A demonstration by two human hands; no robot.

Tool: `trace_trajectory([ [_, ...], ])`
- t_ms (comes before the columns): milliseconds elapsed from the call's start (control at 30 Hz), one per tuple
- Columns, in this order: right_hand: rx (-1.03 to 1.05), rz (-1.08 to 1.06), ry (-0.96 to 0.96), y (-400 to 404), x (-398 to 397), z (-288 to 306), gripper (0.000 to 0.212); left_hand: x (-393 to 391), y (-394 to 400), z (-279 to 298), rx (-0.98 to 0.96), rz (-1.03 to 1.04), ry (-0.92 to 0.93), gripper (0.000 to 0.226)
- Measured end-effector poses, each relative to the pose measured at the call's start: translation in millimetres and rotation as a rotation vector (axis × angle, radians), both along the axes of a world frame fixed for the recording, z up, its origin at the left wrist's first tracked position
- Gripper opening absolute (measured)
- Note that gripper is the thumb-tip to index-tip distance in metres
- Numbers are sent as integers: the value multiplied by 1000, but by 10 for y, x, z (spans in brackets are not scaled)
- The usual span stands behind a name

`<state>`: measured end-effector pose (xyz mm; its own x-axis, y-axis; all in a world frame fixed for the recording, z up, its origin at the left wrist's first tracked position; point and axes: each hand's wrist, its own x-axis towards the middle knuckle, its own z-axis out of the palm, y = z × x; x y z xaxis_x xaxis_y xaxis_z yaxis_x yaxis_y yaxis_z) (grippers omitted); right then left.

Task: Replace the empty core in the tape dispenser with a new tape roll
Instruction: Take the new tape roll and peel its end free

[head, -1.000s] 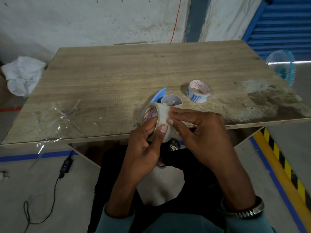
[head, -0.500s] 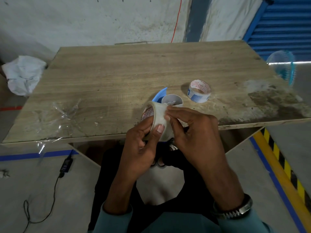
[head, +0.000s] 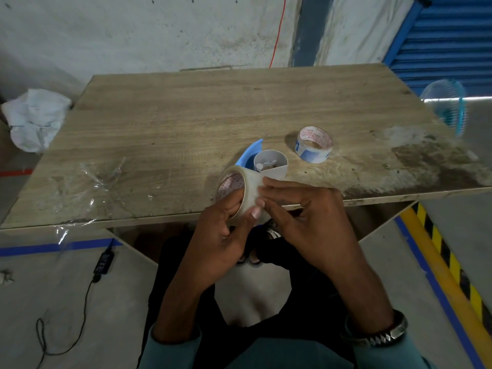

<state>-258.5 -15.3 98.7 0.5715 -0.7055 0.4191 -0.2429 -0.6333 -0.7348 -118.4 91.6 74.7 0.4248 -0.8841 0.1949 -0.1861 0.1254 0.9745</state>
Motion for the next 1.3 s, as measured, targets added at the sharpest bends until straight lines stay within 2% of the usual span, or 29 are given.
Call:
trace_trajectory([
  [133, 35, -14, -13, -12, -39, 41, 18, 5, 35, -14, 40, -4, -177, 27],
  [267, -62, 15, 78, -48, -23, 91, 4, 21, 47, -19, 79, 54, -404, 28],
  [367, -17, -17, 101, -56, -15, 74, 11, 5, 45, 43, 108, 115, -537, 29],
  [467, -4, -49, 138, -18, -4, 41, 18, -28, 47, 93, 120, 121, -570, 29],
  [700, -72, -70, 103, 22, 48, 73, 8, -64, 59, 152, 199, 175, -675, 39],
  [800, -73, -97, 76, 29, 79, 62, 7, -68, 60, 136, 196, 182, -640, 38],
  [967, -36, -137, 29, 59, 81, 68, 7, -67, 82, 141, 167, 136, -422, 32],
  [1133, 85, -127, -41, 23, 24, 108, 7, -26, 79, 98, 148, 59, -231, 31],
  [1300, 323, -101, -145, -62, -26, 125, 13, 12, 87, 107, 89, -32, -53, 30],
])
